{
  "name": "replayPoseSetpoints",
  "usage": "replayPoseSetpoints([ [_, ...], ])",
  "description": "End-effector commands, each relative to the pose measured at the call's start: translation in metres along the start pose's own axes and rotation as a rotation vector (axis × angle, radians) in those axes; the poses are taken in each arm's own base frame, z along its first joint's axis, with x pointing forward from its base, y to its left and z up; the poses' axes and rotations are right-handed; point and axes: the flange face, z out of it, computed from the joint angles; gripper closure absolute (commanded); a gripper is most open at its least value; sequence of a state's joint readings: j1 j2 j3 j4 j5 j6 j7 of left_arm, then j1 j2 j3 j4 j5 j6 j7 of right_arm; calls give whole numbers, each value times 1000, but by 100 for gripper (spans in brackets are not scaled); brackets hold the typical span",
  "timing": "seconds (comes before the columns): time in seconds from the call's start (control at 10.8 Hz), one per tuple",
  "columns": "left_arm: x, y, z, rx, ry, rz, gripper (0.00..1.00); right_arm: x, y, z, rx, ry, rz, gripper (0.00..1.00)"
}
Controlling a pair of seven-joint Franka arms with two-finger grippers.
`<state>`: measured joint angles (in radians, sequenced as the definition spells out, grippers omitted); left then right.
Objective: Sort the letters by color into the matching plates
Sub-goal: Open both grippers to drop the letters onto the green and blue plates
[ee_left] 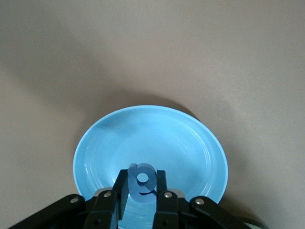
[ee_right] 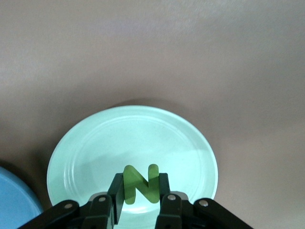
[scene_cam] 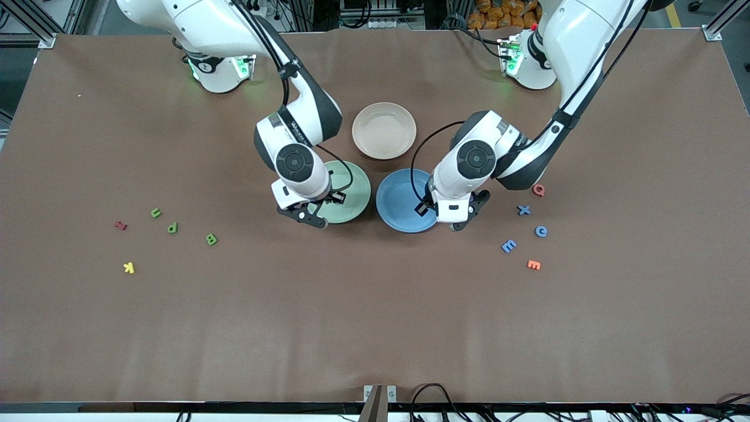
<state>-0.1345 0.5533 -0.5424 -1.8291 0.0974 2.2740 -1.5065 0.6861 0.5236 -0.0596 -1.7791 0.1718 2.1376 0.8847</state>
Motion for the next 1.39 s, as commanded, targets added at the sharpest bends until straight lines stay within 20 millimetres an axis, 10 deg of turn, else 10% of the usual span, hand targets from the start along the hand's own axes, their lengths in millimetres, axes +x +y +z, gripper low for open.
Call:
replayPoseSetpoints([
  [0.0,3,11,20,-7,20,-7,100,-11,3,2,-37,-14,1,4],
  [0.37,14,20,37,-32,27,-19,100,-5,8,-2,-48,-1,-9,0],
  [0.56,18,23,42,-30,32,-24,57,17,25,-12,-40,-4,-15,0],
  [0.65,19,23,40,-34,35,-25,7,42,44,-22,-32,8,-1,0],
  [1.3,52,13,-23,51,263,104,0,177,187,-38,-24,41,122,0],
])
